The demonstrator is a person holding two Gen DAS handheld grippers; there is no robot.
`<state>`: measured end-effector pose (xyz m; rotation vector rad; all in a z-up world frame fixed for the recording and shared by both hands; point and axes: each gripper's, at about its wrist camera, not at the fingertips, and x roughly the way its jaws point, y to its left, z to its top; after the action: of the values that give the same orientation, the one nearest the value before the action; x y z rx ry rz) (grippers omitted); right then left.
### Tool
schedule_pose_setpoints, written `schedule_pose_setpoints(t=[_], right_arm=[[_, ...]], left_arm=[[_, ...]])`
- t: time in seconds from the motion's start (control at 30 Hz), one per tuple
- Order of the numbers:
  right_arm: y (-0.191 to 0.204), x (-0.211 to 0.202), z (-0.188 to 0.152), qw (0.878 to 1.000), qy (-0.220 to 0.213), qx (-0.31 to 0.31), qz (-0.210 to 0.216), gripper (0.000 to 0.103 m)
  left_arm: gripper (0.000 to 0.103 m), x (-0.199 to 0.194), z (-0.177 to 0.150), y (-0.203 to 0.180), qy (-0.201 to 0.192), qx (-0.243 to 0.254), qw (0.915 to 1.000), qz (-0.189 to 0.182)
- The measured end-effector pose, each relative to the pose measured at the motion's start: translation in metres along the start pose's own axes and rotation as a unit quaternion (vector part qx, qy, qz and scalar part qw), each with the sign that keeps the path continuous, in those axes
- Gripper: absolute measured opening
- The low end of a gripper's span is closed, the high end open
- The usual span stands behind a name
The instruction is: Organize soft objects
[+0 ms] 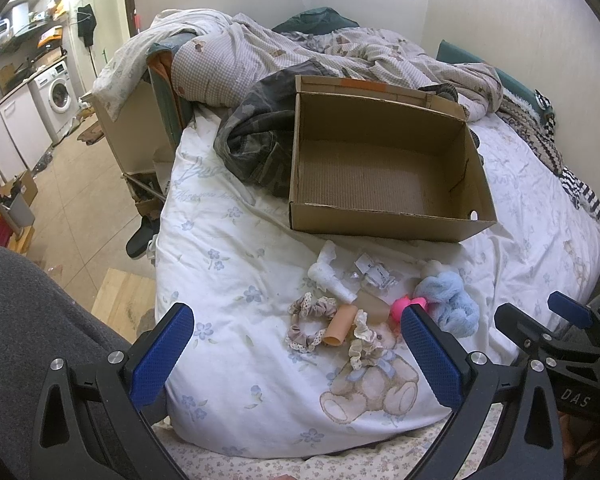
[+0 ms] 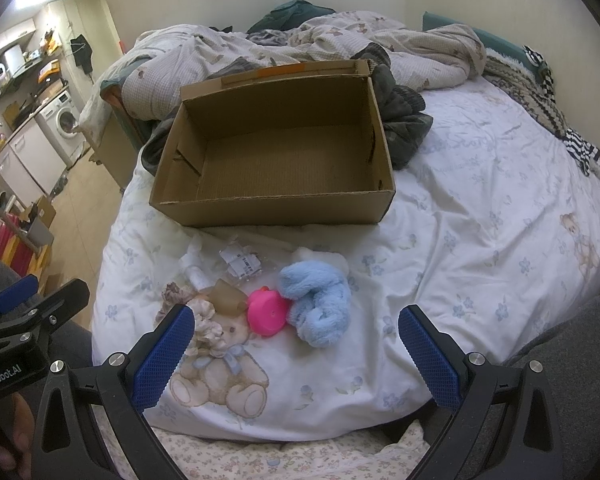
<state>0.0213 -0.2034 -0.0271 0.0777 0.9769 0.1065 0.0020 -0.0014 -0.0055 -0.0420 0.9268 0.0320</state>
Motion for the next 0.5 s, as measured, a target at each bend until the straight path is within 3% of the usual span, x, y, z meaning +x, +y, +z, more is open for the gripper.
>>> schedule_pose_setpoints(t=[0.3, 0.5], right_arm=[[-0.001, -0.001, 0.002, 1.000, 0.005, 0.003, 0.001, 0.103], [-0.009, 0.005, 0.010, 0.999, 0.027, 0.015, 0.017, 0.103]], left_arm=[[0.103, 0.002, -0.003, -0.003, 0.005, -0.001, 1.0000, 0.002], [0.103, 0.013, 0.006, 0.003, 0.048, -0.015, 0.9987, -0.009]])
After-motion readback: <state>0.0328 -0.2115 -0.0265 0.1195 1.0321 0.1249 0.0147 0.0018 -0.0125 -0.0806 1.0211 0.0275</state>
